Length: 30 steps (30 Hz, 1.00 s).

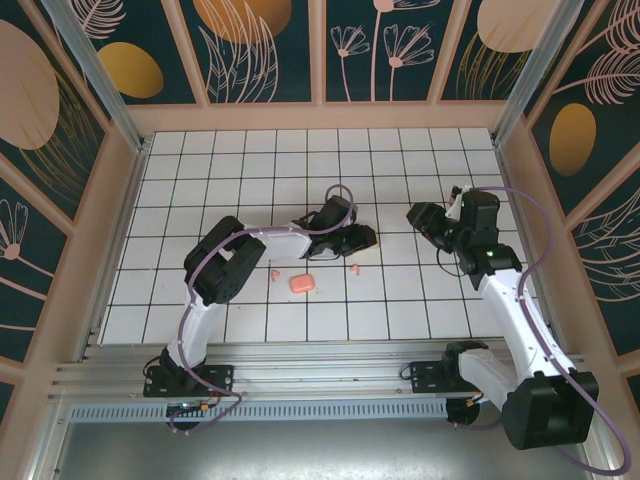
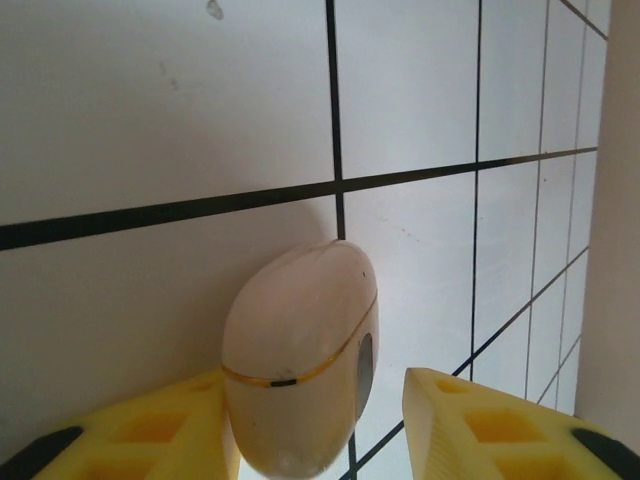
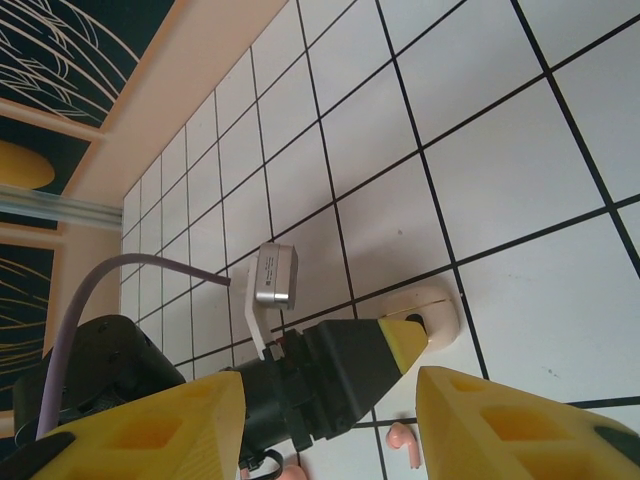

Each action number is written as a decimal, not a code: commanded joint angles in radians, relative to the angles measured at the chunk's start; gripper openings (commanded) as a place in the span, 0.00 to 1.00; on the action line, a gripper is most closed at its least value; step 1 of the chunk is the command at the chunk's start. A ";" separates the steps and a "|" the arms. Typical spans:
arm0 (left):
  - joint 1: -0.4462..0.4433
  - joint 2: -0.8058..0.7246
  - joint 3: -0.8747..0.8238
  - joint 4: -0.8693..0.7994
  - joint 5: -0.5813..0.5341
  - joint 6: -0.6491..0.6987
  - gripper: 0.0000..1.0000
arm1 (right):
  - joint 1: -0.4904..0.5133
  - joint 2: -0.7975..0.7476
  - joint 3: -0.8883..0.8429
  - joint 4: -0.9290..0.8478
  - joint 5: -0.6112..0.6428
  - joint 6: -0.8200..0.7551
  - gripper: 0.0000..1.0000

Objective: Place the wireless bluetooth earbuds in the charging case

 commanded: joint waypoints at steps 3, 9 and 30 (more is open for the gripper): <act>-0.003 -0.104 -0.008 -0.154 -0.102 0.077 0.50 | -0.011 -0.017 -0.011 0.002 0.004 -0.011 0.49; -0.002 -0.261 -0.046 -0.281 -0.216 0.115 0.52 | -0.011 -0.011 -0.013 0.019 -0.007 -0.003 0.49; -0.002 -0.651 -0.341 -0.692 -0.398 -0.242 0.64 | -0.011 0.025 -0.052 0.086 -0.047 0.028 0.49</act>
